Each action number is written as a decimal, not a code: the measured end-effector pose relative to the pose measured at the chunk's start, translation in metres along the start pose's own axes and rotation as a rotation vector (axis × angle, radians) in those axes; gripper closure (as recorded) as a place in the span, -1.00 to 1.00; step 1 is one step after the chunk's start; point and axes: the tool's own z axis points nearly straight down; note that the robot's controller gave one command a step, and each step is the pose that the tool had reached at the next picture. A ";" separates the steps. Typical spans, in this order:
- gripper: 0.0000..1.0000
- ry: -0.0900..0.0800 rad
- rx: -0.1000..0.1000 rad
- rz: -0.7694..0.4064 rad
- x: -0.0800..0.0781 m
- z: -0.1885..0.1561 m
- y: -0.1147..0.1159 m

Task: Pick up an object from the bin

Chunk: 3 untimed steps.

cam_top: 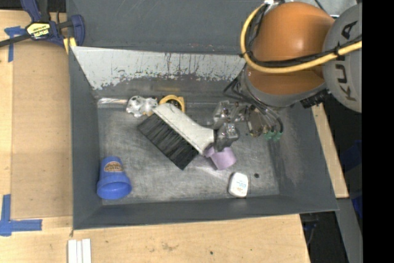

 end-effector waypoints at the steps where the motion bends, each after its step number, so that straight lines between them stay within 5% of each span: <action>1: 1.00 -0.005 0.000 -0.074 0.000 0.048 -0.001; 2: 1.00 0.007 -0.001 -0.067 0.024 0.065 -0.005; 3: -1.00 0.000 0.000 -0.179 0.009 0.110 -0.027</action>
Offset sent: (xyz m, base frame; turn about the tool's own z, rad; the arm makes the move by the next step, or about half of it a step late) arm -0.0257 -0.0073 -0.0593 -0.0615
